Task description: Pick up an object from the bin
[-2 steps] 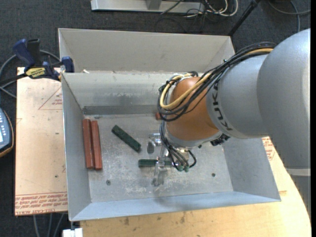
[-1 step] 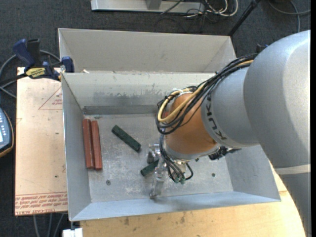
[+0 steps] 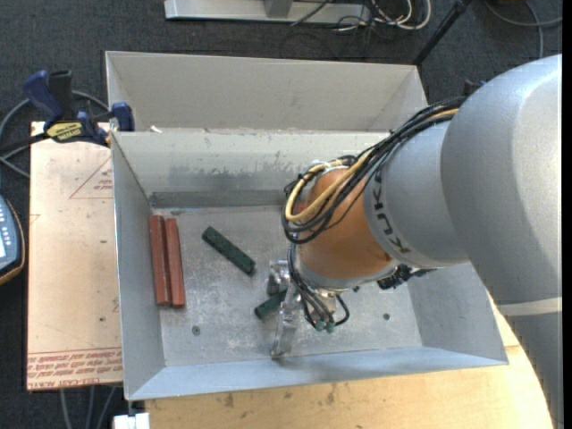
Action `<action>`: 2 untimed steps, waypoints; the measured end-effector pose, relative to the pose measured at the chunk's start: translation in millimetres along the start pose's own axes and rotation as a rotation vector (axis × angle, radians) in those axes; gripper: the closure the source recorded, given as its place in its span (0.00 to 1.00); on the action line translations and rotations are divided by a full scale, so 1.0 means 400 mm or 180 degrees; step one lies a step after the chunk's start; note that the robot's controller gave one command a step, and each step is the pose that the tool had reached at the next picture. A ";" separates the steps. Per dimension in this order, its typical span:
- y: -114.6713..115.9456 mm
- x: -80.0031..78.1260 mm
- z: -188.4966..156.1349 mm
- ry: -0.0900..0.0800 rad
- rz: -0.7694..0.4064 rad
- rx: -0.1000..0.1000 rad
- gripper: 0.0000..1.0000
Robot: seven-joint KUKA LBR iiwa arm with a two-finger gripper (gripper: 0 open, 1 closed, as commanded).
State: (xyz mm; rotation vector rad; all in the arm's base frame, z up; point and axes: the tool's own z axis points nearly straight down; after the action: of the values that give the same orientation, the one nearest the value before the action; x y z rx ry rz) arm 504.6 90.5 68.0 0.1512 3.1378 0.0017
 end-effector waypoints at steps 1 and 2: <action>0.001 -0.001 -0.003 -0.0004 -0.0002 -0.0001 1.00; 0.002 -0.006 -0.162 -0.0022 -0.0007 -0.0006 1.00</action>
Offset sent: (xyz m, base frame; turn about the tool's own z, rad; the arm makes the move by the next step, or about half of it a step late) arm 0.0000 0.0000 0.0000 0.0000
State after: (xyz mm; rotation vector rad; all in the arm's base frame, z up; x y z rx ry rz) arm 507.1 91.1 132.8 0.1476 3.1311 0.0040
